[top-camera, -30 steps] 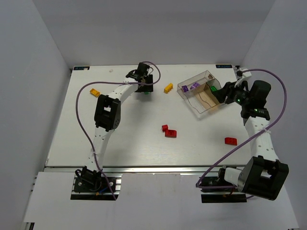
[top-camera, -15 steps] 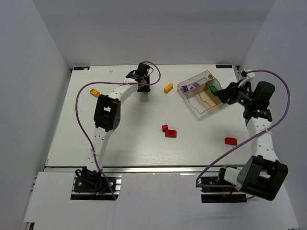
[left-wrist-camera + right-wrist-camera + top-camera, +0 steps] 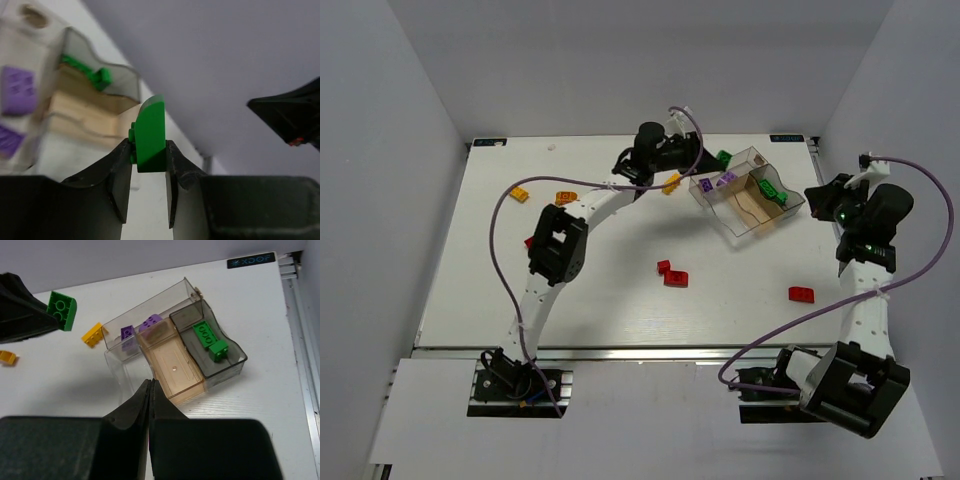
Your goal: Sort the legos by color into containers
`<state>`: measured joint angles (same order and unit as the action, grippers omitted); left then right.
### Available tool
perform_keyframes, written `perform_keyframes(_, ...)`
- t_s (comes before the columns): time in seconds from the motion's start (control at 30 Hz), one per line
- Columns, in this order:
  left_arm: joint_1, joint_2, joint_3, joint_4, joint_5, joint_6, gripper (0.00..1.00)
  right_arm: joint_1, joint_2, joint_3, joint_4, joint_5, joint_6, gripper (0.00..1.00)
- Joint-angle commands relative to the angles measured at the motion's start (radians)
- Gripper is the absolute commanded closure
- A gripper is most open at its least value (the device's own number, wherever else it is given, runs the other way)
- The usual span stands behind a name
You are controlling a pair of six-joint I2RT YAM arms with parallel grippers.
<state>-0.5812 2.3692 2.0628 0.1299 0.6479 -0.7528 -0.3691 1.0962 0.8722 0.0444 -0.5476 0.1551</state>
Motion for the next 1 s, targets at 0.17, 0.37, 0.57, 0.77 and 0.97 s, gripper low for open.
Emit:
perform_keyframes(0.17,-0.098,0.231,0.232,0.478,-0.043,-0.387,1.00,-0.074,-0.041,-0.024,0.094,0.022,0.090,1.00)
perform_keyframes(0.37,-0.153,0.249,0.252,0.472,-0.159,-0.312,1.00,-0.088,0.103,0.033,0.054,-0.377,0.034,0.66)
perform_keyframes(0.57,-0.163,0.090,0.079,0.297,0.008,0.020,1.00,-0.060,0.261,0.166,-0.090,-0.508,0.066,0.37)
perform_keyframes(0.77,-0.183,-0.175,-0.275,0.086,0.058,0.541,1.00,0.002,0.252,0.154,-0.057,-0.506,0.107,0.22)
perform_keyframes(0.97,-0.163,-0.229,-0.494,0.397,0.338,0.424,1.00,0.050,0.278,0.110,-0.002,-0.756,-0.098,0.32)
